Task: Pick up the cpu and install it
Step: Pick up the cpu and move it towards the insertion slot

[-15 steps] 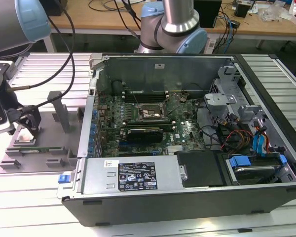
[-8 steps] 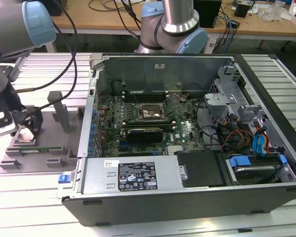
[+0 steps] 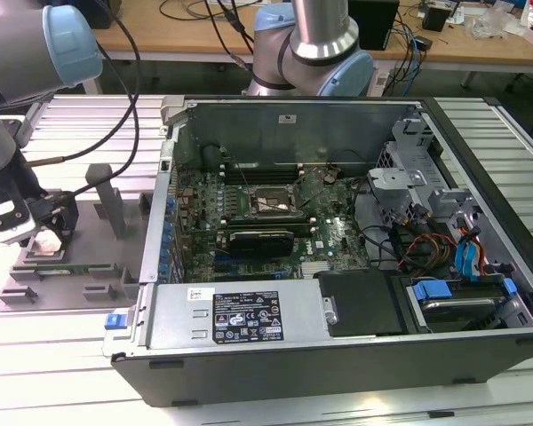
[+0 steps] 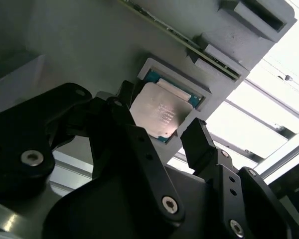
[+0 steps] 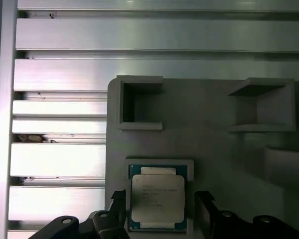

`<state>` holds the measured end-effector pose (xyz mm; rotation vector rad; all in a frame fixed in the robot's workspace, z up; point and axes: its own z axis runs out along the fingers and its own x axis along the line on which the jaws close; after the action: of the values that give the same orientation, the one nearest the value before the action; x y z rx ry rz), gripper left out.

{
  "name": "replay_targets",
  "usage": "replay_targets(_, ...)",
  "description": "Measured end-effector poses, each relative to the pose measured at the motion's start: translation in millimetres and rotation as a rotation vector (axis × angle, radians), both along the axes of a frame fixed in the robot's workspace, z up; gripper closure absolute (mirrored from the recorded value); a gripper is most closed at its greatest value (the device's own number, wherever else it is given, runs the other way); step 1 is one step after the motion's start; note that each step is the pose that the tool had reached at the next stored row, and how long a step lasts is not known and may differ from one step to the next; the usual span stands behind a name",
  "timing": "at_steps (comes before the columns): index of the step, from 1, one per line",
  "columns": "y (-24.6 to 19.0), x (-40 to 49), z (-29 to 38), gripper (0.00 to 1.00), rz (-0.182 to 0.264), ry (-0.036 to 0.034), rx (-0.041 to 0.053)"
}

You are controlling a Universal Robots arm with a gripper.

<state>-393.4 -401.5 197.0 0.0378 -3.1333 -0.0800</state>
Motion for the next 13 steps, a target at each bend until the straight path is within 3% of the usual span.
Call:
replay_targets(5, 0.3, 0.0, -6.1, 0.34, 0.008, 0.0016, -0.0001)
replay_targets(13, 3.8, 0.0, -8.2, 0.34, 0.008, 0.0018, -0.0001)
